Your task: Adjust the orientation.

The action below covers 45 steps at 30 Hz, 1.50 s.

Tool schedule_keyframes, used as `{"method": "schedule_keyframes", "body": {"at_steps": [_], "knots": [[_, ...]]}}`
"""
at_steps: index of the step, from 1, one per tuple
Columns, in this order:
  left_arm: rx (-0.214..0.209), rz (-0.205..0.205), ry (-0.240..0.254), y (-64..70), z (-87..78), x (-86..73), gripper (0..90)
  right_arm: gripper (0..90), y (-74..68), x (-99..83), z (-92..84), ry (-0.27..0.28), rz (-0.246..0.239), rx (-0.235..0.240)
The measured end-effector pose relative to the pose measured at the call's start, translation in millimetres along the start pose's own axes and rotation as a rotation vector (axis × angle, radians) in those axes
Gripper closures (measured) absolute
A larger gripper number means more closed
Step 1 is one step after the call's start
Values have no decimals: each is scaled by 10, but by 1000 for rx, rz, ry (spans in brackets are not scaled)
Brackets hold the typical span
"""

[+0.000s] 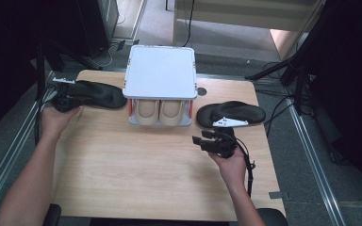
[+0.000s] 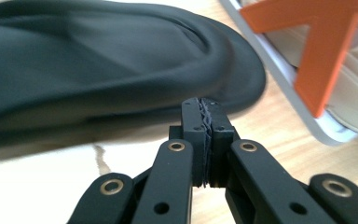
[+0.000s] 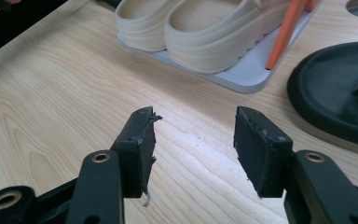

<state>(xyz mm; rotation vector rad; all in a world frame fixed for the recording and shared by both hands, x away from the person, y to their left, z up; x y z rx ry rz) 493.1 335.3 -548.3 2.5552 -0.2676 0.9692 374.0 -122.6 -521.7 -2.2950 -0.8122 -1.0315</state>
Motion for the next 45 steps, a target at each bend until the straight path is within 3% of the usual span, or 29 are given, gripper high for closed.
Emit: {"method": "schedule_keyframes", "body": {"at_steps": [5, 11, 15, 19, 23, 26, 30, 32, 36, 45], "knots": [[-1, -28, 13, -116, -14, 154, 898, 493, -32, 4, 49, -14, -12, 6], [36, -14, 9, -263, 31, 303, 898, 493, -29, -24, 60, -27, -8, 5], [53, -29, 10, -385, 79, 358, 898, 494, -25, -44, 46, -32, -8, 2], [84, -28, -17, -508, 158, 346, 898, 495, -7, -66, 44, -36, -1, 0], [88, -77, -23, -630, 223, 271, 899, 495, -6, -90, 36, -41, 2, -5], [80, -97, -4, -627, 228, 250, 900, 495, -2, -99, 25, -42, 1, -8], [53, -109, -24, -603, 225, 177, 900, 495, 2, -105, 3, -39, 7, -10], [57, -94, -45, -580, 217, 136, 900, 495, -2, -107, -1, -37, 4, -11], [40, -93, -43, -521, 192, 99, 900, 495, -18, -98, 2, -34, -1, -6], [44, -76, -45, -491, 187, 121, 899, 497, -46, -85, 39, -39, -10, 4]]}}
Point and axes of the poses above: each handheld gripper's, and its own axes: z roughly forward along the jaws, x roughly out of its top, y roughly to its right, the point moved 8 cm from there along z, roughly forward along the jaws, and after that the axes turned 4 degrees about -z, right-handed, at the moved point
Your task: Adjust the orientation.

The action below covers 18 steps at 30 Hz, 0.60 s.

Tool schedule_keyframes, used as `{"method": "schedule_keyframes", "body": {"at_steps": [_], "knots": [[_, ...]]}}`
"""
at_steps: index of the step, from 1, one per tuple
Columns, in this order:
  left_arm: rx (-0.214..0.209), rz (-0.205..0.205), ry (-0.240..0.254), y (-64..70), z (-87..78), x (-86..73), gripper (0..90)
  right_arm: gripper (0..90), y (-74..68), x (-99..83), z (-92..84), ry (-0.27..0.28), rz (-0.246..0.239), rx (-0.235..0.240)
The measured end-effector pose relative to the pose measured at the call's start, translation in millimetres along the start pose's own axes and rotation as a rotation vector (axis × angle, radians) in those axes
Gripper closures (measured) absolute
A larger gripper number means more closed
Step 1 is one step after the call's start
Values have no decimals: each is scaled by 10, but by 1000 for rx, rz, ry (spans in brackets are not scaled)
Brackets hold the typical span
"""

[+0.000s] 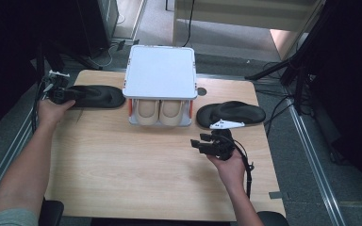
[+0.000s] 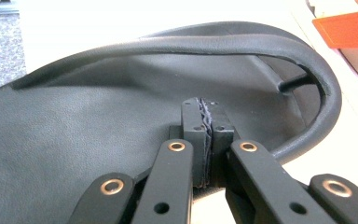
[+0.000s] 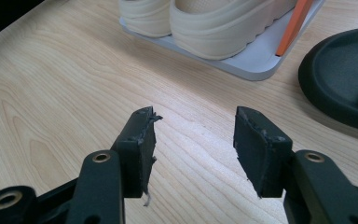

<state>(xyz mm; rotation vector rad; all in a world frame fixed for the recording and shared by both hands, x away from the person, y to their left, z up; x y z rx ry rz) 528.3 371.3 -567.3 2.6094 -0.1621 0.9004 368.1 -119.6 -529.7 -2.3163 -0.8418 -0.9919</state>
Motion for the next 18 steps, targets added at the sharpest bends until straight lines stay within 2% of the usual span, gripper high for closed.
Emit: {"method": "schedule_keyframes", "body": {"at_steps": [6, 18], "knots": [[-4, -5, -24, 52, 25, -15, 900, 497, 5, 1, 14, -2, -1, 0], [-23, 48, -77, 272, -69, -155, 900, 498, -22, 11, 21, 1, -9, 6]]}}
Point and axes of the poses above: each handheld gripper's, and its own axes: z roughly forward along the jaws, x roughly out of its top, y roughly to its right, the point moved 8 cm from there along z, roughly forward along the jaws, and after that the axes turned 4 degrees about -z, right-handed, at the moved point
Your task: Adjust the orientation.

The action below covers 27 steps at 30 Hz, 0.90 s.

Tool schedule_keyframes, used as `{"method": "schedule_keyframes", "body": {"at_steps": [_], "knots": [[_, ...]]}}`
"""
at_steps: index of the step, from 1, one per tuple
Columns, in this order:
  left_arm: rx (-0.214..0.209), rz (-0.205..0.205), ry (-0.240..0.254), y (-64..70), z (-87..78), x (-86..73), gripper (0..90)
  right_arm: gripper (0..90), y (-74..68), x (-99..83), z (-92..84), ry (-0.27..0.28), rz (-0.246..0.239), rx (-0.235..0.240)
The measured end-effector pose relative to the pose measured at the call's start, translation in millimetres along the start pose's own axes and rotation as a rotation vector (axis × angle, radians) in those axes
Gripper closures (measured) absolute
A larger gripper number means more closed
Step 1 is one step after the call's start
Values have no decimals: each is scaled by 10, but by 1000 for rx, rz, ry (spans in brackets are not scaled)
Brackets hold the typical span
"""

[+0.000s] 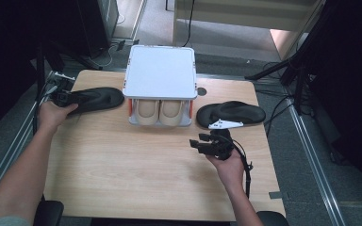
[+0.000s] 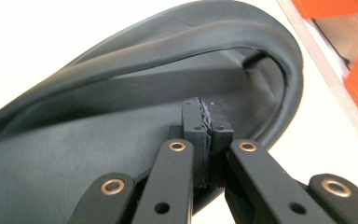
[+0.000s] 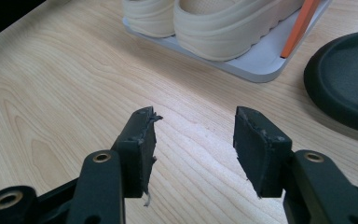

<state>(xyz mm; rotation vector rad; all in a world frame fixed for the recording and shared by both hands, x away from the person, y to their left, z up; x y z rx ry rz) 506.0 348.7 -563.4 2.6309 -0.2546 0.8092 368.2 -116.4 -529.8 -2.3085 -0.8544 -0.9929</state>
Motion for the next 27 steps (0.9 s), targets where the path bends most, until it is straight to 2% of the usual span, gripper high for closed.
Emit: {"method": "schedule_keyframes", "body": {"at_steps": [1, 8, 17, 22, 27], "knots": [[10, 2, -1, 19, -2, -13, 900, 498, -3, 1, 1, 0, 1, 1], [-5, 6, -11, 187, -14, -113, 900, 500, -16, 10, -1, 1, 0, 2], [-15, 14, -17, 364, 12, -144, 900, 501, -33, 31, 6, 5, -10, 5], [-9, 6, -8, 316, -44, -148, 900, 501, -31, 34, 3, 4, -12, 6], [26, 3, 6, 183, -187, -232, 900, 501, -29, 39, 0, 5, -13, 9]]}}
Point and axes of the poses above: each handheld gripper's, and its own axes: z roughly forward along the jaws, x roughly out of its top, y roughly to its right, the point moved 8 cm from there along z, roughly forward along the jaws, and after that the axes turned 4 degrees about -z, right-handed, at the moved point
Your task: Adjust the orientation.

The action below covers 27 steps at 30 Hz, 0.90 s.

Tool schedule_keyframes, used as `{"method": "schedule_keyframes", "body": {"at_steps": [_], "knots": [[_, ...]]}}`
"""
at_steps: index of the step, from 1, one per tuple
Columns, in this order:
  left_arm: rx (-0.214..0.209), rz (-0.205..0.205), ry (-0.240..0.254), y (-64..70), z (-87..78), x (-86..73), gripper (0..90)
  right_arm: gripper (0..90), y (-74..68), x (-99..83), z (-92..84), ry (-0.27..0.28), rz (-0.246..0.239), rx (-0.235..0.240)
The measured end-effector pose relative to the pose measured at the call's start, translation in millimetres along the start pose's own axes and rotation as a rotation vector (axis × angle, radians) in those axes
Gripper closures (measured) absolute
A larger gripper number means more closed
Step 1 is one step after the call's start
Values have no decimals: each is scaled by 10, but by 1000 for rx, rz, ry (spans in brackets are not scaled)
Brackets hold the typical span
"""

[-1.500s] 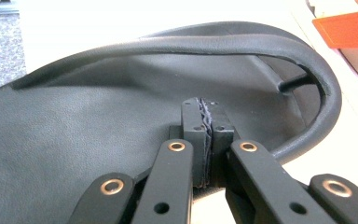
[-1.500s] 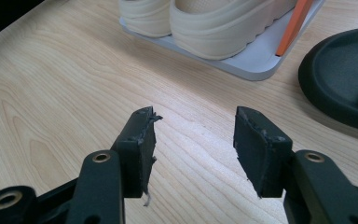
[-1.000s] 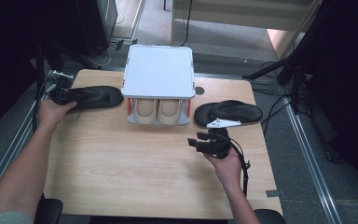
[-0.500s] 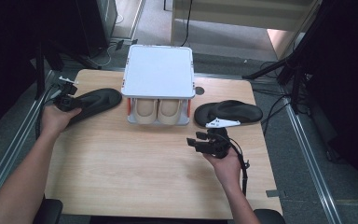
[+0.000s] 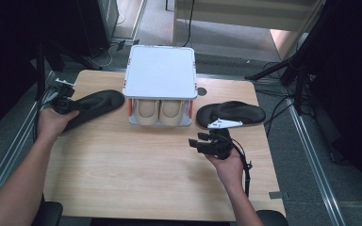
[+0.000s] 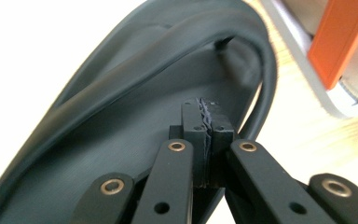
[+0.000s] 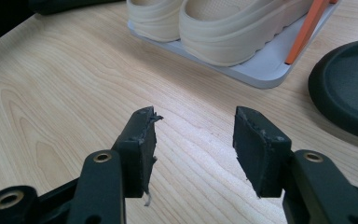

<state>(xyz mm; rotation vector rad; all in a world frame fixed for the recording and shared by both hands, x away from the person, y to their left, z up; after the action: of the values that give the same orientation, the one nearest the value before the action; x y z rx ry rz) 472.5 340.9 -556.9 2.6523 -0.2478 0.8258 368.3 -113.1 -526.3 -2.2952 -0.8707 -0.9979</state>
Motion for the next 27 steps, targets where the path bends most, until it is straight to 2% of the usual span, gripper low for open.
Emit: {"method": "schedule_keyframes", "body": {"at_steps": [7, 12, 21, 27], "knots": [[20, -18, 20, -186, -223, -220, 900, 502, -17, 11, 22, -2, -7, 4], [16, -37, 37, -241, -252, -365, 900, 502, -26, 28, 44, -4, -9, 9], [-11, -60, 43, -139, -246, -488, 898, 502, -38, 67, 81, -6, -15, 19], [-19, -37, 29, 27, -249, -566, 898, 502, -56, 95, 101, -1, -28, 24]]}}
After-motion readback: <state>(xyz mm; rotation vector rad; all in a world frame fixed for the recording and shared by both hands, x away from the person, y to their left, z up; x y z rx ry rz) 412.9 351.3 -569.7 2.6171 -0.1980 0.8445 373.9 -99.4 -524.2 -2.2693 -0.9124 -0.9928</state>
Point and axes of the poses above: each handheld gripper's, and its own axes: z roughly forward along the jaws, x roughly out of its top, y roughly to its right, the point moved 8 cm from there along z, roughly forward along the jaws, and after that the axes turned 4 degrees about -z, right-handed, at the moved point
